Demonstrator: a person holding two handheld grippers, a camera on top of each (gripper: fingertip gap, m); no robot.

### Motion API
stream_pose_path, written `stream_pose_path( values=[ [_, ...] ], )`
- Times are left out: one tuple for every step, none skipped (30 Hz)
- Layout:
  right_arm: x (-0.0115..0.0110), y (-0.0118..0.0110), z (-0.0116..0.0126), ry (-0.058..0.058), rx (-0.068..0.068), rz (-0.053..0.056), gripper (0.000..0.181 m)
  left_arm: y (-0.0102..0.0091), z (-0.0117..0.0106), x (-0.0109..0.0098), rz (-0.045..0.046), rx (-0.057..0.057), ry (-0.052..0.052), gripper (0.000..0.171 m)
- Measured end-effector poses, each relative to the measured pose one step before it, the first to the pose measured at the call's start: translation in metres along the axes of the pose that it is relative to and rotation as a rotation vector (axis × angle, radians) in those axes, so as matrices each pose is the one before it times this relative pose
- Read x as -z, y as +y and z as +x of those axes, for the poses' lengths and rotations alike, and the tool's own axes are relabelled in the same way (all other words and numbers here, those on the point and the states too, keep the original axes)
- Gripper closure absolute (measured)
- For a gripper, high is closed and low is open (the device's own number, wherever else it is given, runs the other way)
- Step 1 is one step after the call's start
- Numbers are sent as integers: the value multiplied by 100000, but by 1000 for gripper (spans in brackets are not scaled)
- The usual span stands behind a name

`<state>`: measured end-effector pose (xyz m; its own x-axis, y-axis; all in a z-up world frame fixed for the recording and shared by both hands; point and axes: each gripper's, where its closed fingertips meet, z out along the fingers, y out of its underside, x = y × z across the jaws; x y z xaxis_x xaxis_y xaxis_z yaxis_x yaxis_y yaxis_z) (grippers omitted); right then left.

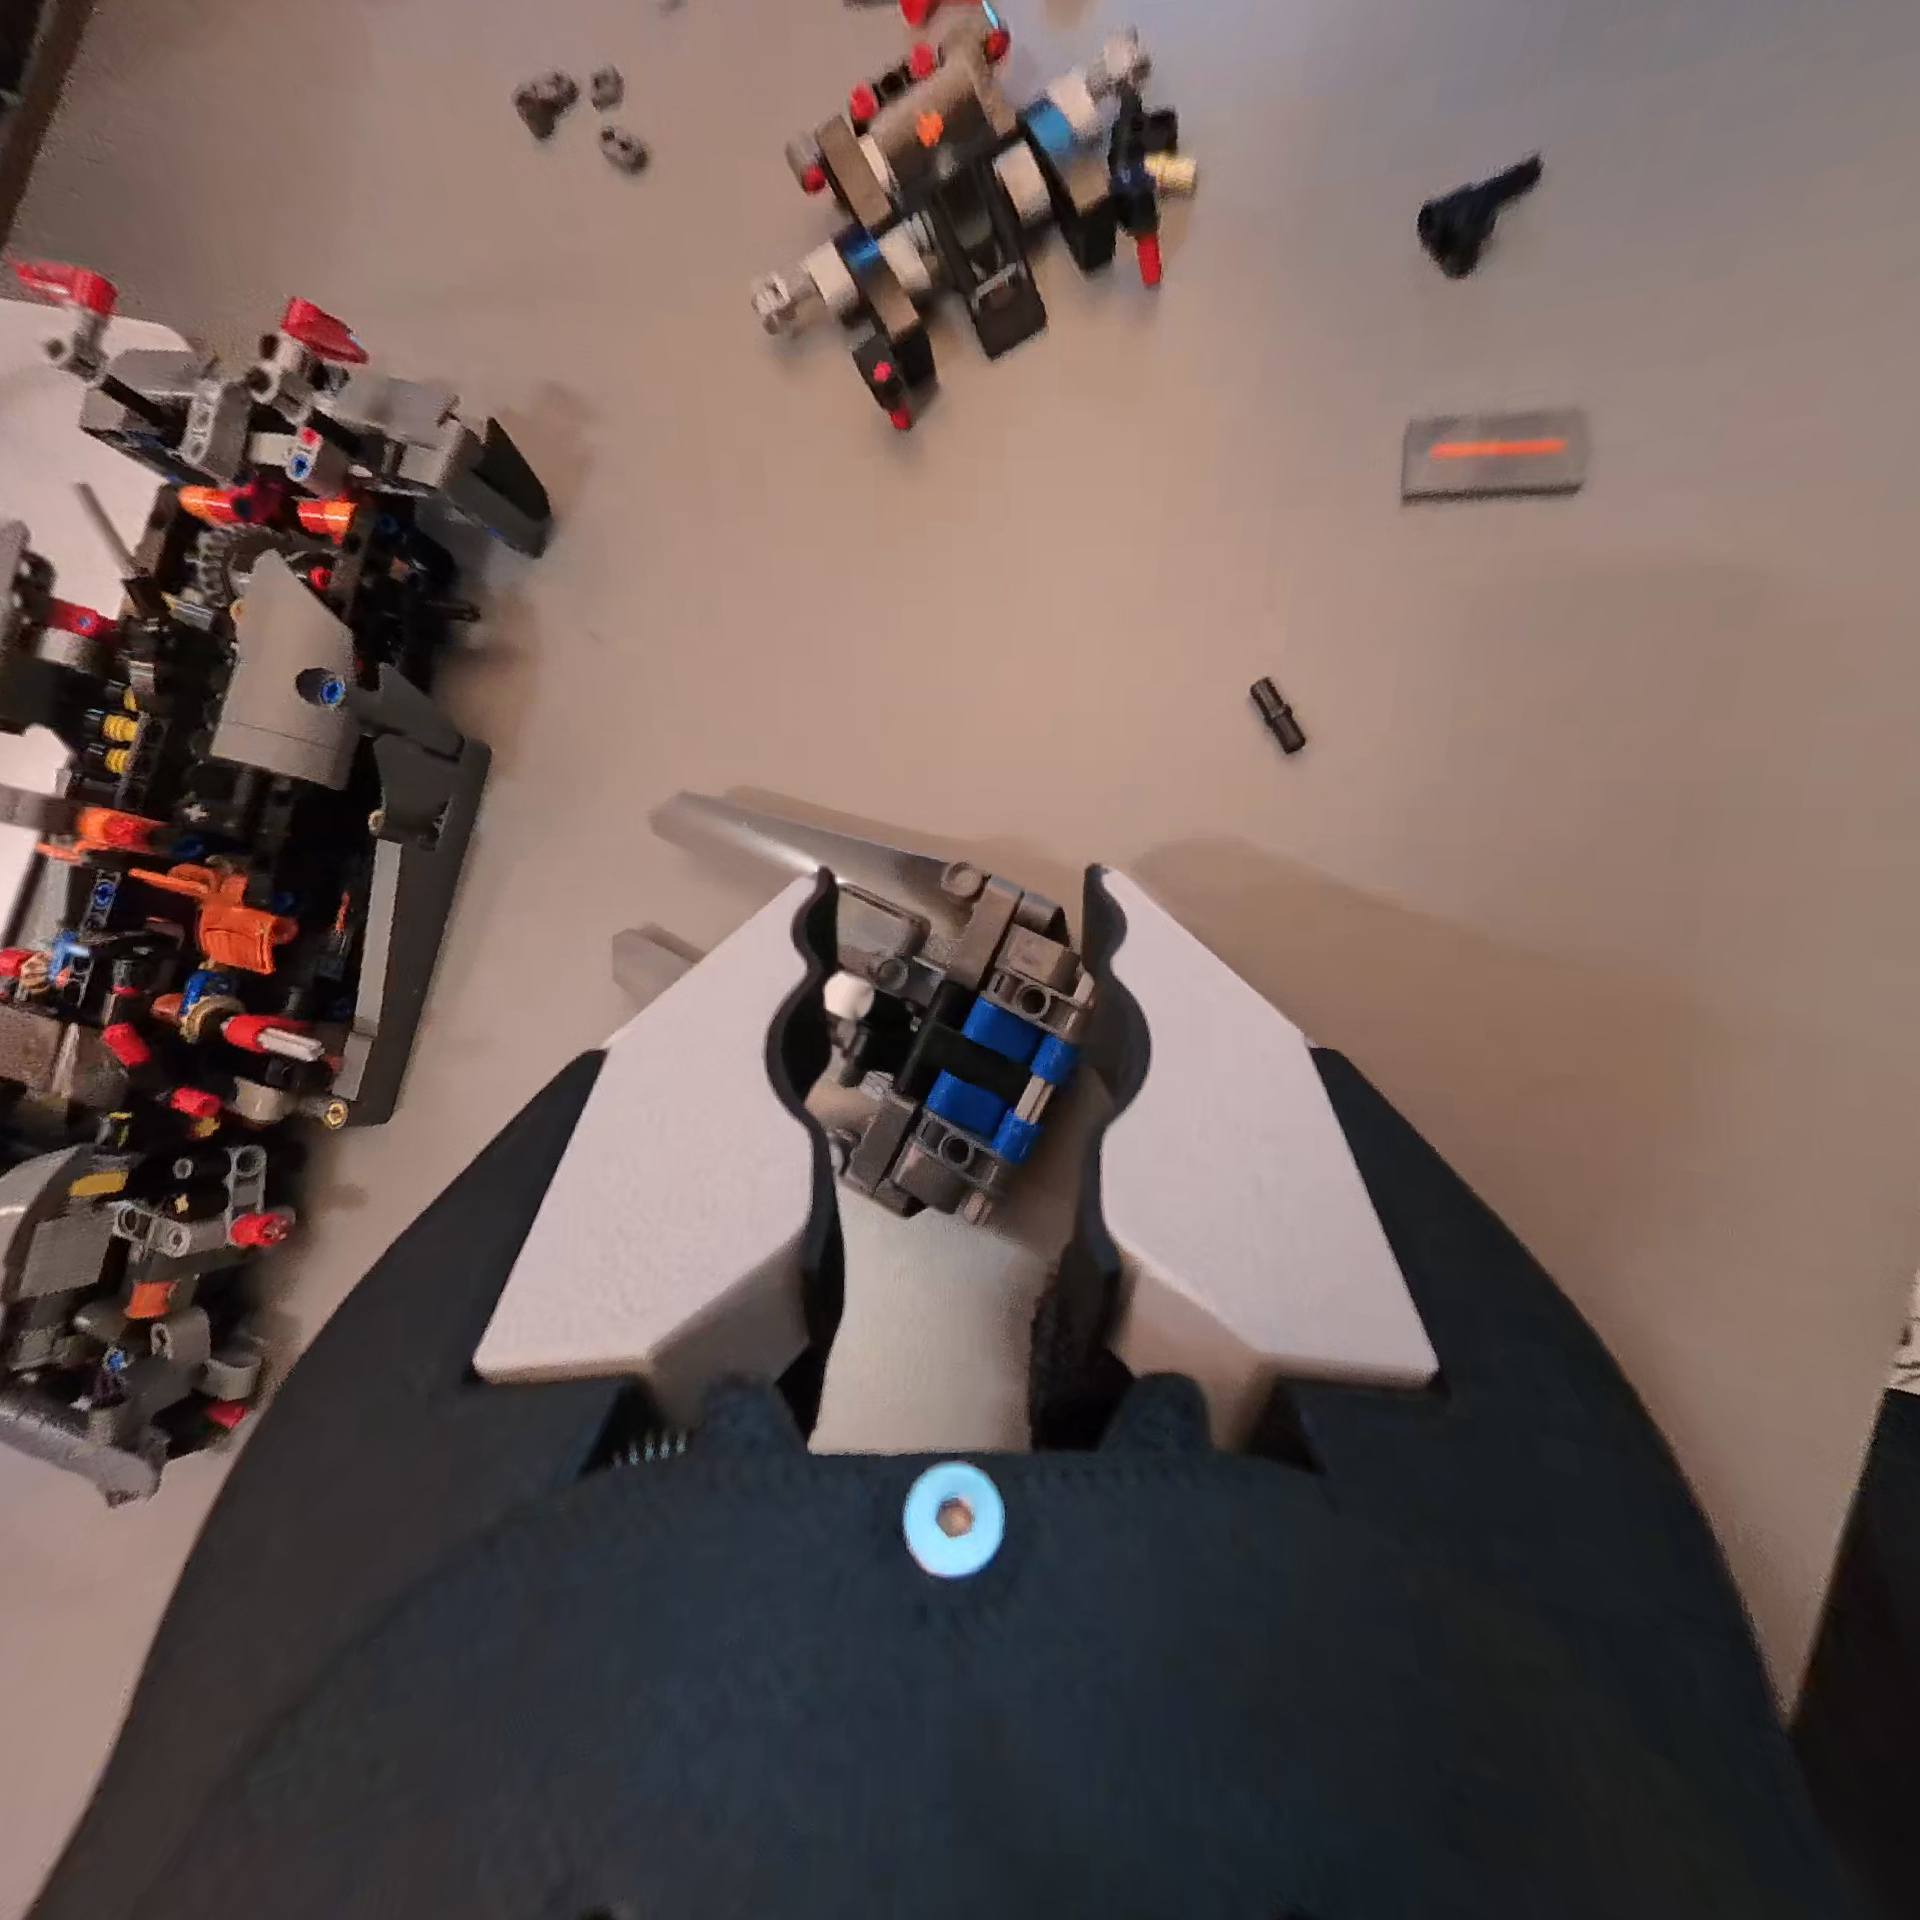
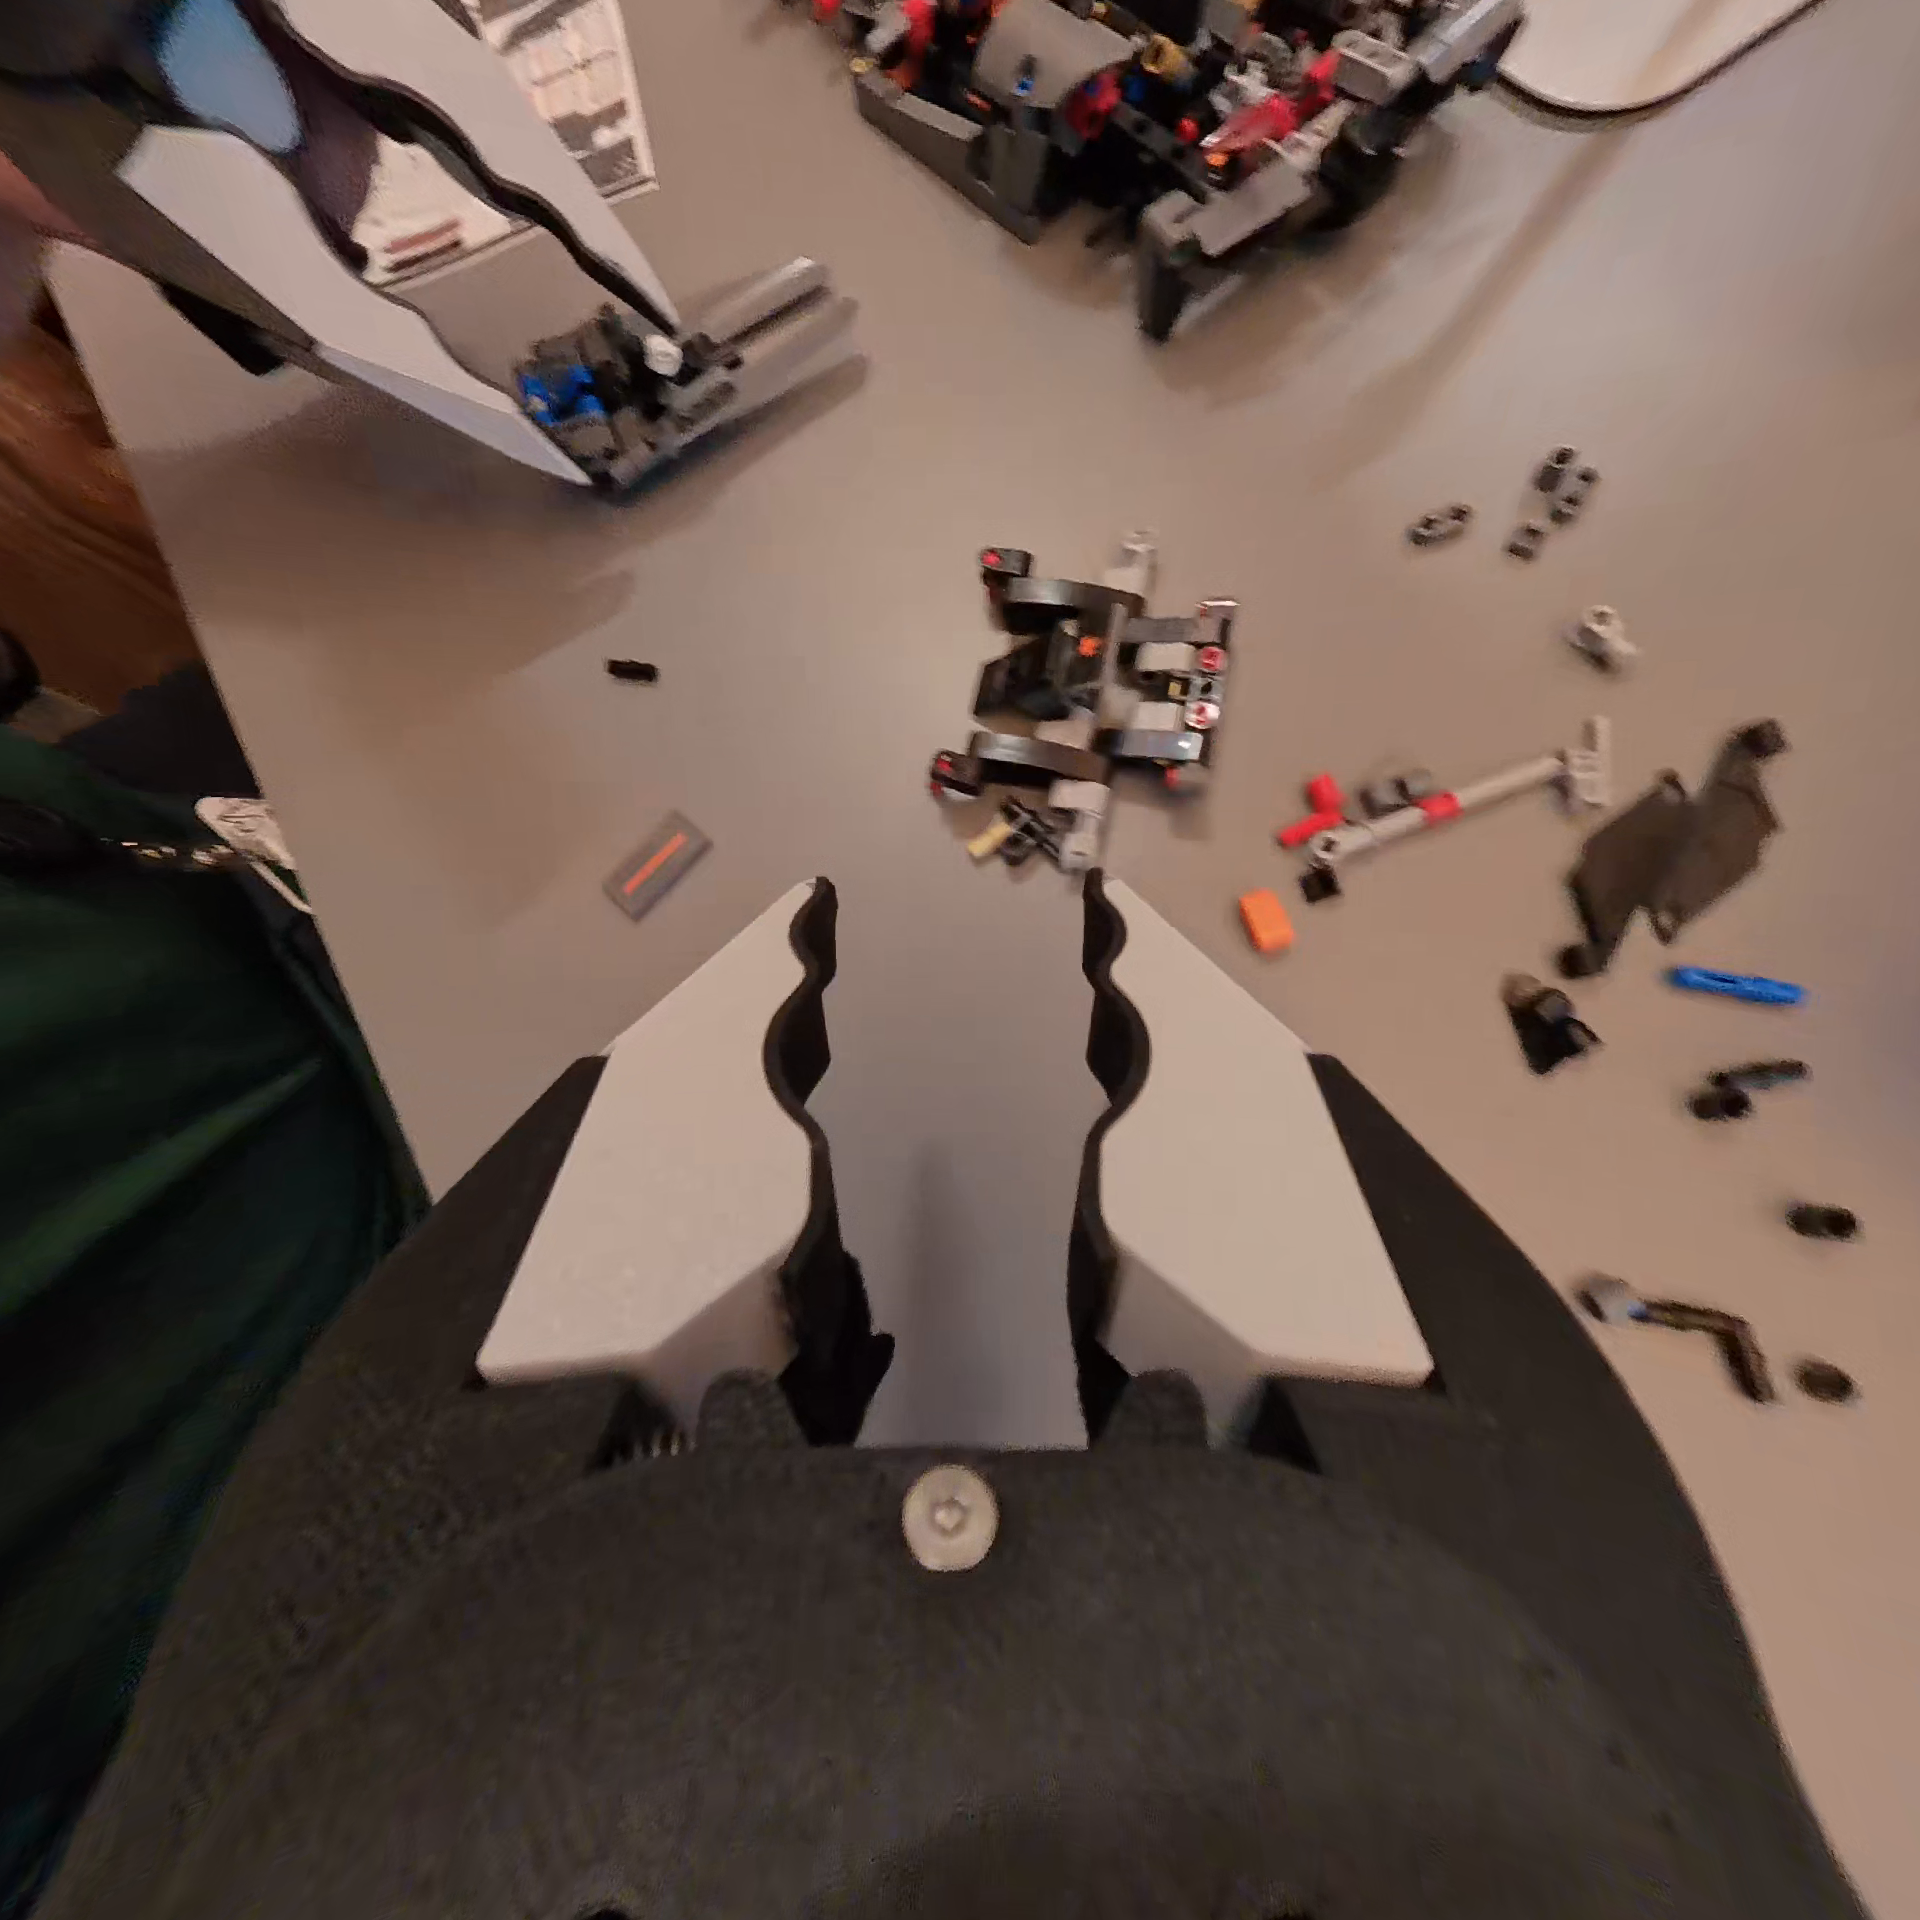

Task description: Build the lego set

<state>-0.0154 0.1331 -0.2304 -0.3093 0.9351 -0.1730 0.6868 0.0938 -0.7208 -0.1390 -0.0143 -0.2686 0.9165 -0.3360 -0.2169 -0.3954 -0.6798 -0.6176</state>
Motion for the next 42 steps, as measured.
stream_pose_path(
  values=[
    [163, 127, 606, 1901, 382, -534, 134, -208, 51, 60, 689, 1277, 1108, 126],
    [-35, -106, 473, 1429, 1005, -229, 132, -81, -46, -176, -562, 203, 13, 125],
    [-221, -289, 412, 1301, 1752, -26, 131, 104, -72, -361, -1850, -1333, -588, 125],
    [-422, -292, 351, 677, 1987, -461, 130, 330, -58, -510, -3467, -1556, -441, 125],
    [-591, -188, 346, 8, 1402, -1295, 129, 391, -1, -617, -3724, -594, 201, 124],
    [-645, -122, 392, -185, 782, -1747, 128, 382, 310, -616, -3631, 685, 2539, 125],
    [-594, -129, 406, -253, 591, -1392, 128, -327, 392, -152, 996, 2196, 3729, 130],
    [-573, -125, 289, -1312, -1, -1000, 126, 13, 68, -90, -1204, 365, 1029, 132],
    [-548, -74, 163, -2307, -914, -1190, 125, 45, 16, -18, -585, -1773, -325, 134],
    [-561, -70, 191, -2026, -846, -1148, 125, 53, 157, 30, -416, -959, 598, 135],
    [-581, -26, 157, -1881, -380, -1321, 126, 65, 256, 56, 155, -466, 1509, 136],
    [-564, 38, 211, -1399, -393, -1589, 127, 132, 291, 100, 200, -194, 1968, 136],
    [-516, 74, 328, -701, -953, -1581, 128, 159, 265, 169, 150, -1029, 1816, 134],
    [-425, 83, 226, -1611, -1501, -1392, 130, 149, 257, 238, 287, -2453, 1115, 136],
    [-333, 28, 38, -2977, -2030, -636, 133, 178, 51, 270, -206, -2136, -296, 136],
    [-251, -41, 184, -2108, -2539, 93, 134, 55, -107, 293, 623, -1502, -1185, 137],
    [-208, 71, 324, -886, -2385, -532, 137, 13, 155, 289, 958, -662, 647, 137],
    [-206, 260, 271, -610, -1586, -1566, 140, 27, 256, 267, 836, 152, 1302, 136],
    [-207, 261, 149, -648, -918, -1579, 144, 129, 66, 227, 186, 646, 51, 135],
    [-141, 47, -29, -1278, -958, -156, 148, 212, -102, 183, -362, 705, -1009, 135],
    [-89, -43, -137, -1721, -867, 402, 157, 251, -77, 114, -669, 450, -980, 135],
    [-82, -25, -99, -1241, -571, 444, 158, 132, -117, 125, 24, -147, -1504, 136],
    [-82, -53, -99, -1063, -497, 665, 159, -11, 39, 99, 863, 160, -544, 137],
    [-90, -58, -148, -1259, -263, 639, 159, -40, 154, 29, 776, 947, 528, 137],
    [-88, -45, -140, -1091, -324, 602, 160, 3, 120, -27, 535, 597, 261, 137],
    [-83, -121, -172, -1031, -331, 994, 161, 9, -93, -58, 527, 146, -1101, 138],
    [-29, -180, -243, -1297, -125, 1388, 163, 26, -47, -72, 371, 615, -637, 138],
    [-24, -180, -270, -1200, 138, 1298, 164, -10, 91, -95, 447, 686, 344, 138],
    [17, -227, -180, -284, 227, 1441, 164, -132, -38, -46, 990, 268, -612, 137],
    [34, -224, -133, 92, 93, 1367, 165, -197, -113, -15, 1200, 403, -1046, 138],
    [-17, -93, -212, -382, 210, 427, 166, -254, -50, -12, 1297, 739, -469, 137],
    [-38, -97, -209, -211, 518, 348, 166, -408, -112, -12, 1876, 673, -993, 136],
    [-32, -186, -157, 117, 299, 849, 166, -560, -128, -23, 2540, 318, -1405, 136],
    [-33, -214, -220, -377, -129, 877, 167, -574, -28, -89, 2293, 145, -943, 135],
    [-10, -251, -277, -673, 71, 915, 168, -538, -30, -124, 1743, -197, -988, 133],
    [-8, -256, -260, -405, 442, 813, 168, -486, -107, -153, 1383, -362, -1494, 133],
    [-31, -242, -165, -207, 179, 603, 168, -419, -29, -200, 933, -319, -743, 133],
    [-53, -246, -65, -231, -519, 742, 169, -388, 72, -262, 559, -154, 430, 133],
    [-89, -241, -71, -647, -697, 871, 169, -360, 50, -307, 282, -130, 841, 132],
    [-124, -169, -165, -921, 239, 321, 169, -328, -127, -290, 140, -361, 137, 132],
    [-161, -119, -175, -394, 831, -65, 170, -296, -233, -274, 217, -191, -296, 132],
    [-141, -101, -106, 189, 338, -260, 170, -317, -165, -241, 442, 404, 289, 132]
  ],
)
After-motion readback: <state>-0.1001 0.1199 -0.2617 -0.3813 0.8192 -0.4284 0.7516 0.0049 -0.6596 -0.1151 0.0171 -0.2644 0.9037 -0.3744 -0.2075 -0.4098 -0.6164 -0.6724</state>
